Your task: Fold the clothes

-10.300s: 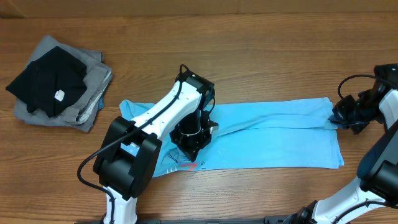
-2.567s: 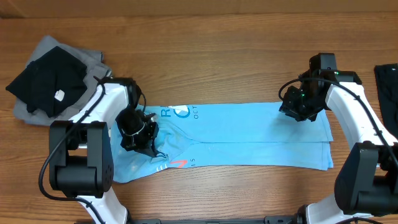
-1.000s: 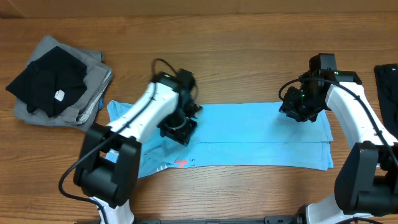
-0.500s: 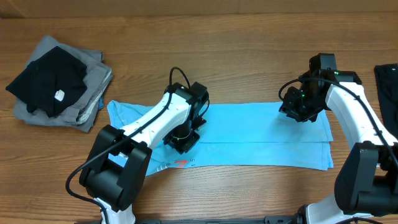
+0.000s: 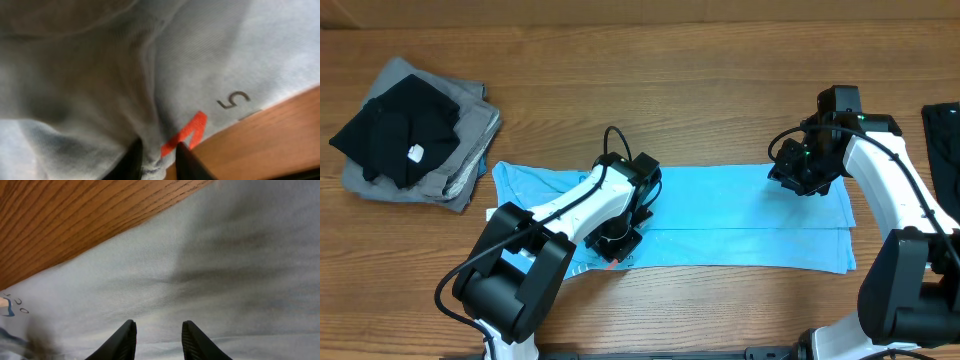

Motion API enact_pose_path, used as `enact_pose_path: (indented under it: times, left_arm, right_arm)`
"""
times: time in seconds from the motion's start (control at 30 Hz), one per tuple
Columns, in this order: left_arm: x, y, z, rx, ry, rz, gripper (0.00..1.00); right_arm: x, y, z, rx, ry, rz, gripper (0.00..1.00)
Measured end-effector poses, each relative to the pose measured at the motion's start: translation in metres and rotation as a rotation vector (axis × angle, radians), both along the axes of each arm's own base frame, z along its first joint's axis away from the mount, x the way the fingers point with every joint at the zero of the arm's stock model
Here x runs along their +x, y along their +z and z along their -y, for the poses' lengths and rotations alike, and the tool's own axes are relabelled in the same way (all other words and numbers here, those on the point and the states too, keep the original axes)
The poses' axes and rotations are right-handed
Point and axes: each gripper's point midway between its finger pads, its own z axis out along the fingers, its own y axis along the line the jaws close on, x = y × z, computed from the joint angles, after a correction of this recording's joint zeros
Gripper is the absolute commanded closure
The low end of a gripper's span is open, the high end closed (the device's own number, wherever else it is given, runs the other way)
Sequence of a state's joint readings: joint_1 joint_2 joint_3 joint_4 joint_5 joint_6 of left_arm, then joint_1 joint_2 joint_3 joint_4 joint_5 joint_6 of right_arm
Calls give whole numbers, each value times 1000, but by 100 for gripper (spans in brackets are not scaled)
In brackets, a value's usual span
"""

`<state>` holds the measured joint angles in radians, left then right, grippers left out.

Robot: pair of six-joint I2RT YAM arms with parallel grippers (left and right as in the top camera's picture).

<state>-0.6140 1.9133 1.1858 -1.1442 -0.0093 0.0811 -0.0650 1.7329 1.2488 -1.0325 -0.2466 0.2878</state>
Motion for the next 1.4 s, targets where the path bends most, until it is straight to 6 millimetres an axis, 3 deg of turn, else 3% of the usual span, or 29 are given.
enact_pose_path:
  times: [0.2, 0.33, 0.5, 0.83, 0.87, 0.93, 1.07, 1.23, 1.4]
  left_arm:
    - [2, 2, -5, 31, 13, 13, 96]
    - [5, 18, -2, 42, 19, 4, 96]
    - [16, 41, 16, -2, 13, 25, 96]
    - [5, 39, 49, -108, -14, 0, 94]
    - [3, 39, 52, -117, -19, -3, 92]
    - [-1, 39, 57, -124, -36, -8, 72]
    - [-5, 38, 65, -131, -44, -4, 66]
    - [1, 37, 57, -77, -15, 38, 64]
    - [16, 40, 22, 46, 124, 82, 59]
  right_arm:
    - [0, 0, 0, 0, 0, 0, 66]
    - [0, 0, 0, 0, 0, 0, 66]
    - [0, 0, 0, 0, 0, 0, 66]
    - [1, 0, 0, -1, 0, 4, 65]
    - [2, 0, 0, 0, 0, 7, 65]
    - [2, 0, 0, -1, 0, 10, 65]
    - [3, 0, 0, -1, 0, 11, 65]
    - [2, 0, 0, -1, 1, 10, 65]
    - [2, 0, 0, -1, 0, 10, 65]
